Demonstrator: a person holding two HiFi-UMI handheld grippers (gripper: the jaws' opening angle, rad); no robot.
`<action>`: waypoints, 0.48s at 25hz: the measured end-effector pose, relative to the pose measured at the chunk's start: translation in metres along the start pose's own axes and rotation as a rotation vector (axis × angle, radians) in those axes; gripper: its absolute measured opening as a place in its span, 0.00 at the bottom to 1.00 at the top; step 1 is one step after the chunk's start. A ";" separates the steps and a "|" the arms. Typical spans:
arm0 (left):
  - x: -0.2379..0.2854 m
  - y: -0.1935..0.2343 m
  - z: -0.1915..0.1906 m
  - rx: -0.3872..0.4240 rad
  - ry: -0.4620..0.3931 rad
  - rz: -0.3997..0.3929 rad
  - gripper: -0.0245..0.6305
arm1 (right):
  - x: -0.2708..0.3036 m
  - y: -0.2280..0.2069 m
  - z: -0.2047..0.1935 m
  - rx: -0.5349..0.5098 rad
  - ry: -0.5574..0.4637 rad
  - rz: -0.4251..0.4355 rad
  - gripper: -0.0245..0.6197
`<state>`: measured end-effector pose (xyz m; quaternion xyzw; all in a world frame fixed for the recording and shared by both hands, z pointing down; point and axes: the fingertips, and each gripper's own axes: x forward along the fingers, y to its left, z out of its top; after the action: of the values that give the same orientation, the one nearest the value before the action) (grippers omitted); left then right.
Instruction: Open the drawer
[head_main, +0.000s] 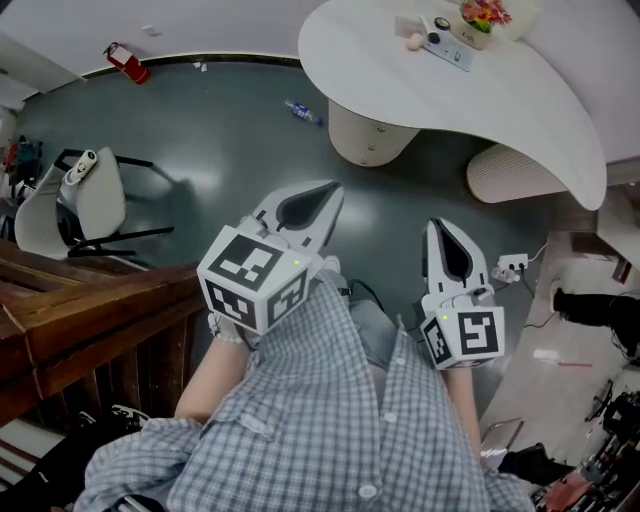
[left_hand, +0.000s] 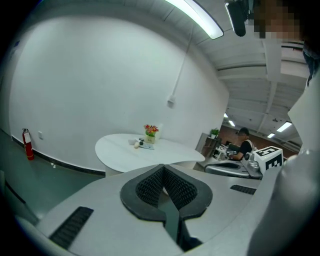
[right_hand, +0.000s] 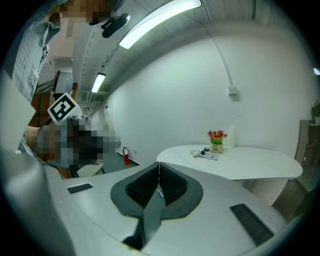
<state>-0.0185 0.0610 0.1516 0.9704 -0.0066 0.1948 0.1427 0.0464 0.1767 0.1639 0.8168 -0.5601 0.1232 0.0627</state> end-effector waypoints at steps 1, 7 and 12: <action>0.001 0.006 0.001 -0.004 -0.001 -0.001 0.04 | 0.005 0.000 0.001 -0.004 0.002 -0.002 0.05; 0.003 0.032 0.000 -0.035 0.012 0.015 0.04 | 0.029 -0.002 0.000 -0.009 0.035 -0.009 0.05; 0.002 0.048 0.001 -0.056 0.001 0.026 0.04 | 0.047 -0.003 -0.005 0.000 0.049 -0.013 0.05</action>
<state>-0.0193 0.0145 0.1652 0.9657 -0.0245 0.1969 0.1672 0.0644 0.1370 0.1818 0.8172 -0.5529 0.1429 0.0772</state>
